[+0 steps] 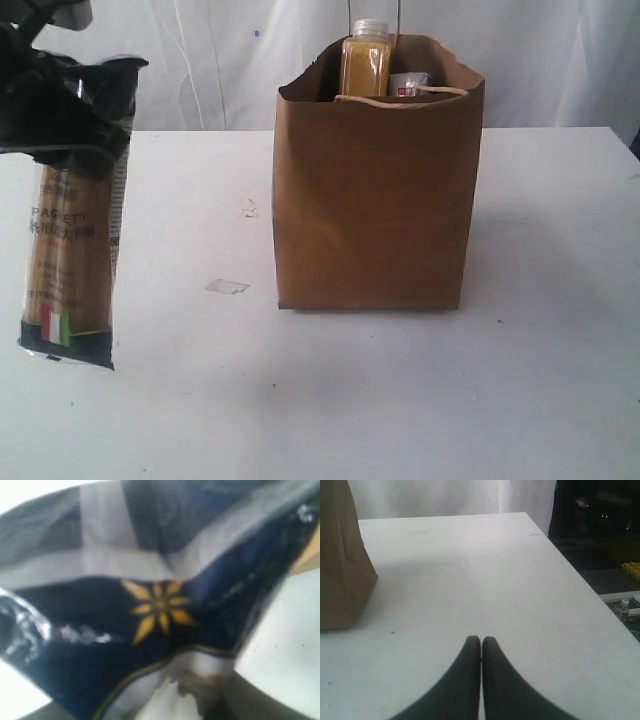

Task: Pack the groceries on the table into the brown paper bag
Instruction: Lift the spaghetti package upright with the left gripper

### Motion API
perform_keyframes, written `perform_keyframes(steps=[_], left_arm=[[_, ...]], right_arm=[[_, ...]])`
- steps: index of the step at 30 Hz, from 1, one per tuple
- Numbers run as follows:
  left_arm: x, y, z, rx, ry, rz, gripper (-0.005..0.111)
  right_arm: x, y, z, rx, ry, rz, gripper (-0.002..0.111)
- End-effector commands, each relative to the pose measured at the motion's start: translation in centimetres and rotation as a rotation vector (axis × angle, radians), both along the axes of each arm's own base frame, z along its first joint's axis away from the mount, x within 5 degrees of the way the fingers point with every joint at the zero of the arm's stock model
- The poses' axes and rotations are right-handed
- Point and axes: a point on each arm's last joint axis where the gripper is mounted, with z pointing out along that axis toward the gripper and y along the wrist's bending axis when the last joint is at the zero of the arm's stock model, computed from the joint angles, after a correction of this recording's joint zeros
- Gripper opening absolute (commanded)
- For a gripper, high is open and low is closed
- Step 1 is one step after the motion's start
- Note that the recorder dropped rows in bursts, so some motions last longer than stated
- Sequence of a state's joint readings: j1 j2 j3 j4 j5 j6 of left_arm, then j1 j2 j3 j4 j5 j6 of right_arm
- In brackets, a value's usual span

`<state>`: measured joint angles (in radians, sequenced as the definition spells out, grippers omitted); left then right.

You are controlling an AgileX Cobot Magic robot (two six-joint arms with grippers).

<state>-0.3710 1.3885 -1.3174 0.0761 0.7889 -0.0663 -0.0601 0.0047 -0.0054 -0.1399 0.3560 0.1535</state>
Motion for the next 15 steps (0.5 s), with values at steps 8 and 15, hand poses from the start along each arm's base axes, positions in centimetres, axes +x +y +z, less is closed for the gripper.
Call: perform_keyframes(steps=[8,15], left_arm=[[-4.2,0.1,4.2,-0.292,-0.268,-0.044,0.0],[-8.8,0.4,8.8,-0.386,-0.536,-0.278,0.0]], right_arm=[[0.0,0.0,-0.1,-0.012,-0.003,0.001,0.0],[0.0,0.0,-0.1,-0.012,-0.003,0.001,0.0]])
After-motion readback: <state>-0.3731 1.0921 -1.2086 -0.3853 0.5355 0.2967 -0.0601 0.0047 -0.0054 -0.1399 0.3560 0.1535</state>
